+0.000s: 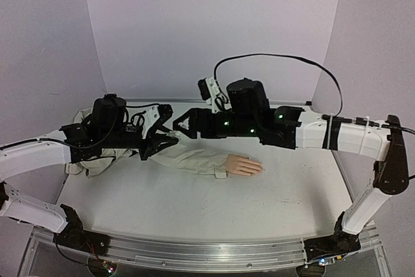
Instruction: Paint the nails
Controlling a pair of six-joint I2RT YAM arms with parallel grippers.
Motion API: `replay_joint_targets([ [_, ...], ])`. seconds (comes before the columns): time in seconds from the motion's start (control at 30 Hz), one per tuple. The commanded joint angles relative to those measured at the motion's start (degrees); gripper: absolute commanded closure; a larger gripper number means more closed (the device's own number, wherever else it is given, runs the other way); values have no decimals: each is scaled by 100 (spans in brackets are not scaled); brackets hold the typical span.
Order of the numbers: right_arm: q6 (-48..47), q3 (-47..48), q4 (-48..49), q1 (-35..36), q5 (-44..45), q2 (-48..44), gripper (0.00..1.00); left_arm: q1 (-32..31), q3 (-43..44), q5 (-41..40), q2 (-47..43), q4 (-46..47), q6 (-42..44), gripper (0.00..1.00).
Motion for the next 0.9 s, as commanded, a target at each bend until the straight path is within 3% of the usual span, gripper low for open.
replay_joint_targets([
  [0.0,-335,-27,222,-352,-505,-824,11,5,326,-72,143,484,-259,100],
  [0.13,-908,-256,219,-805,-1275,-1174,2,214,390,580,193,523,-546,100],
  [0.27,-2340,-432,183,-1177,-2853,-1205,2,491,589,2462,329,640,-1082,100],
  [0.47,-3741,-447,131,-1177,-4185,-1057,12,520,963,4860,834,745,-1737,100],
  [0.7,-3483,-132,424,-1167,-5005,-492,38,520,971,5139,823,823,-1802,100],
  [0.87,-3233,-108,852,-1043,-5204,-334,40,512,960,5128,806,839,-1818,100],
])
